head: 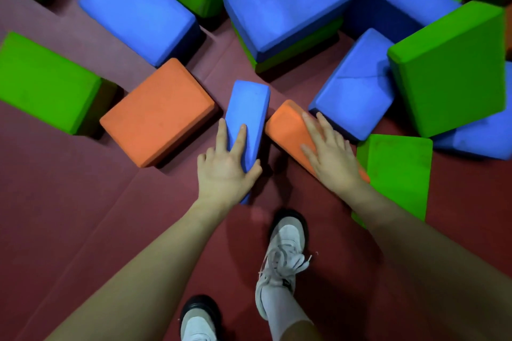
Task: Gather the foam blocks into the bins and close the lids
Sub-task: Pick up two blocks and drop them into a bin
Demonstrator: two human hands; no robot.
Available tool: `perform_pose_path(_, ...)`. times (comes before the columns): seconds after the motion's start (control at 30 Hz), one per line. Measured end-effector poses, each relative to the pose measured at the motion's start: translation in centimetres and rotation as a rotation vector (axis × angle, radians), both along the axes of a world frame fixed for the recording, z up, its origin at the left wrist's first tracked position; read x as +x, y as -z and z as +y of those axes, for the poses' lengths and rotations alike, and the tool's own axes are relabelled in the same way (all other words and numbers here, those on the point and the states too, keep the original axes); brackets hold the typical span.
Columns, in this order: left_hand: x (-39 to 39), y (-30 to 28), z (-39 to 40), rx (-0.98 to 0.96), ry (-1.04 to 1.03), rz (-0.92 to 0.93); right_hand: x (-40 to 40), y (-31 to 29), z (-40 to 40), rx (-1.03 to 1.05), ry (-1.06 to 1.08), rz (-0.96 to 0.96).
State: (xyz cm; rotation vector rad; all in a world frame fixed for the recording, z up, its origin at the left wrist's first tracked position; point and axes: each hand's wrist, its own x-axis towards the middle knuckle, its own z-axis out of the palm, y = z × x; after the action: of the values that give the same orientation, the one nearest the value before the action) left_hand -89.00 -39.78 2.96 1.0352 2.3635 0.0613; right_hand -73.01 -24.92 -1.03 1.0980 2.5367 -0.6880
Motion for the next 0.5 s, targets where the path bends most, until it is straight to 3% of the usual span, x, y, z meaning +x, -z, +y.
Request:
perform_pose_path(0.1,-0.2,0.4,0.5,-0.010,-0.010,-0.023,0.6,-0.3,0.6,-0.008,-0.204,-0.137)
perform_pose_path(0.17,-0.4,0.5,0.3,0.006,-0.007,-0.013,0.8,-0.4,0.9,0.018,-0.251,-0.131)
perform_pose_path(0.33,-0.4,-1.8,-0.7,0.027,-0.006,0.019,0.3,-2.8,-0.3,0.049,-0.222,-0.004)
perform_pose_path(0.5,-0.8,-8.7,-1.7,0.001,-0.011,0.031,-0.3,-10.5,-2.5,0.088,-0.198,0.010)
